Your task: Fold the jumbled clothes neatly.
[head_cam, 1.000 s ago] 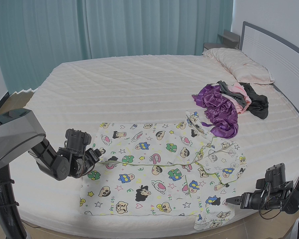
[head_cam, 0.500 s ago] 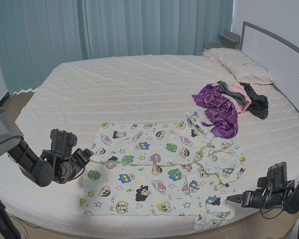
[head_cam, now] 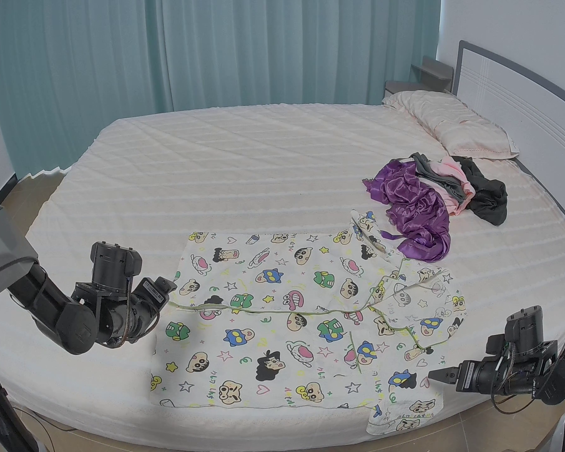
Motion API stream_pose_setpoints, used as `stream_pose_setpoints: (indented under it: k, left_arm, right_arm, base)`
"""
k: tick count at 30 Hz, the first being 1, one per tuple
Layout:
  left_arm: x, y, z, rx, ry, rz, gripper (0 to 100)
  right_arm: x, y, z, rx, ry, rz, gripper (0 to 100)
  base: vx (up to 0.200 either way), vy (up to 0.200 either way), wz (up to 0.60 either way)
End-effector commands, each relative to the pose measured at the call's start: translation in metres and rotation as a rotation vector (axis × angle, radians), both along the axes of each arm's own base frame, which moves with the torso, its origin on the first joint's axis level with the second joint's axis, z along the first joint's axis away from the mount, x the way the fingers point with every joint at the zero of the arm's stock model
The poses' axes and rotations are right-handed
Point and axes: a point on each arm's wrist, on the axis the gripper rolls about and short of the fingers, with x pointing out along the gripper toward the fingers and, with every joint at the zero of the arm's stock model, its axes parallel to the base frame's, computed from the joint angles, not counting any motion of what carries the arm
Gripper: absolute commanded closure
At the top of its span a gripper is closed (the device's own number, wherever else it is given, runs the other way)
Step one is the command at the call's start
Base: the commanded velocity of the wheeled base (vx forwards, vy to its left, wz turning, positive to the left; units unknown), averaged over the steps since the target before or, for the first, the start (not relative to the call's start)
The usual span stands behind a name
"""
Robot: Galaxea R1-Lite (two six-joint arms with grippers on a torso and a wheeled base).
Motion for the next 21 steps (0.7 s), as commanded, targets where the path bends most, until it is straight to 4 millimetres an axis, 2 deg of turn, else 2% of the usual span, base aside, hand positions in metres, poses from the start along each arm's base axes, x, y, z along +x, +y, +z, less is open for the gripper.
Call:
stream_pose_setpoints:
  k: [1,17,21]
  left_arm:
    - [-0.0005,-0.0010,-0.0010,-0.012,0.003,-0.012,0]
    - [-0.0047,-0.0016,-0.0044,-0.028,0.024,-0.040,0]
    - [-0.0049,-0.0016,-0.0052,-0.029,0.028,-0.038,0]
  right_arm:
    - [-0.0045,0.0003,-0.0016,-0.003,0.017,0.006,0]
    - [-0.0047,0.0014,-0.0010,0.004,0.015,0.004,0]
    - [-0.0049,0.0024,-0.0010,0.005,0.016,0.009,0]
  base:
    - [0.000,0.000,0.00]
    - [0.200,0.000,0.00]
    - [0.000,0.000,0.00]
